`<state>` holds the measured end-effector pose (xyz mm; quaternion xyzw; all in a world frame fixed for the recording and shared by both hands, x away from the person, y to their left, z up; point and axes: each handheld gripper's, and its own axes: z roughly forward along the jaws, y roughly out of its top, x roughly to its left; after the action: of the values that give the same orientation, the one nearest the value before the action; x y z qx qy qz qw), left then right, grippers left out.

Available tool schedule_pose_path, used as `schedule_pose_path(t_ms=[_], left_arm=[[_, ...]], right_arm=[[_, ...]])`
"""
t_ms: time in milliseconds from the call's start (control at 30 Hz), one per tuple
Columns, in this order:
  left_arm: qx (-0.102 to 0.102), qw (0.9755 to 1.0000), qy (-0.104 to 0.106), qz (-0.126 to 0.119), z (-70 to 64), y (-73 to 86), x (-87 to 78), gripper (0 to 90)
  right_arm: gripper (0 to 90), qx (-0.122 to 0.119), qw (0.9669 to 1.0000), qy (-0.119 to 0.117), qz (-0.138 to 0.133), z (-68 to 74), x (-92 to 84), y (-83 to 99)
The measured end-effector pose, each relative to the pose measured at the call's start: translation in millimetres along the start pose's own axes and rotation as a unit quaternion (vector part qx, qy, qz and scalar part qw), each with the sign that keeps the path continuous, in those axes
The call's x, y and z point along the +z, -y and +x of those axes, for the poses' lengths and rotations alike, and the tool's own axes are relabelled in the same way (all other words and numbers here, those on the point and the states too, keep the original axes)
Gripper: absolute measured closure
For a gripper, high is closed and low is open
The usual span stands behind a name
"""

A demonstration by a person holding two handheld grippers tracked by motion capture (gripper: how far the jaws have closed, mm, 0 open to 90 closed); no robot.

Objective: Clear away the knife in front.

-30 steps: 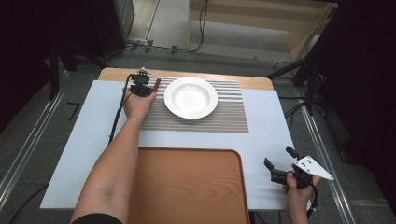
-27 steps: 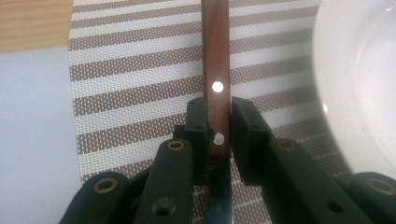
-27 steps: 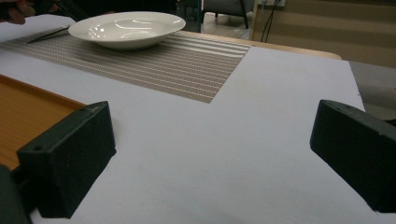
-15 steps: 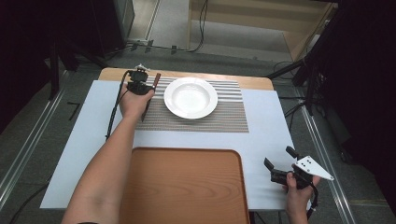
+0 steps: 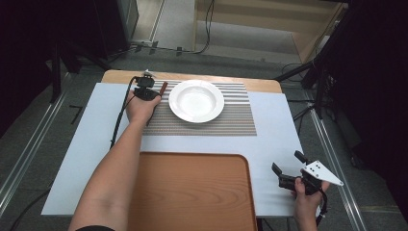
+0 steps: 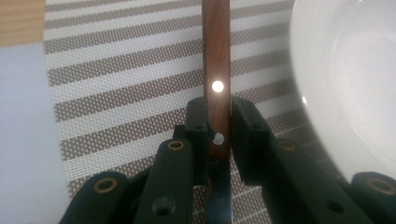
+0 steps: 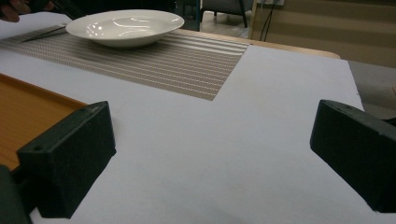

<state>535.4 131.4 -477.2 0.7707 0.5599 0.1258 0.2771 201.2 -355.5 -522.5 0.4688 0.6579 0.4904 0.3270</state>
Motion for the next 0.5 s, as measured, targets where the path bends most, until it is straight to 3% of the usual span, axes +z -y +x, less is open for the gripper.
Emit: schedule_pose_path(t_ms=[100, 267, 400, 500], left_arm=[[-0.008, 0.9999, 0.007, 0.006, 0.5, 2.8, 5.3, 76.1], [-0.02, 0.9997, 0.009, -0.005, 1.5, 5.6, 3.8, 71.0], [0.0, 1.0, 0.003, 0.006, -2.2, 8.4, 3.2, 67.3], [0.013, 0.9998, -0.01, 0.007, -4.2, 9.9, 2.7, 72.6]], right_arm=[[0.0, 0.001, 1.0, -0.001, -0.001, -0.2, -0.1, 0.0], [0.0, 0.002, 1.0, -0.001, -0.001, -0.2, -0.3, 0.1], [0.0, 0.001, 1.0, -0.001, -0.001, -0.1, -0.1, 0.0], [0.0, -0.001, 1.0, 0.001, 0.001, 0.1, 0.3, -0.1]])
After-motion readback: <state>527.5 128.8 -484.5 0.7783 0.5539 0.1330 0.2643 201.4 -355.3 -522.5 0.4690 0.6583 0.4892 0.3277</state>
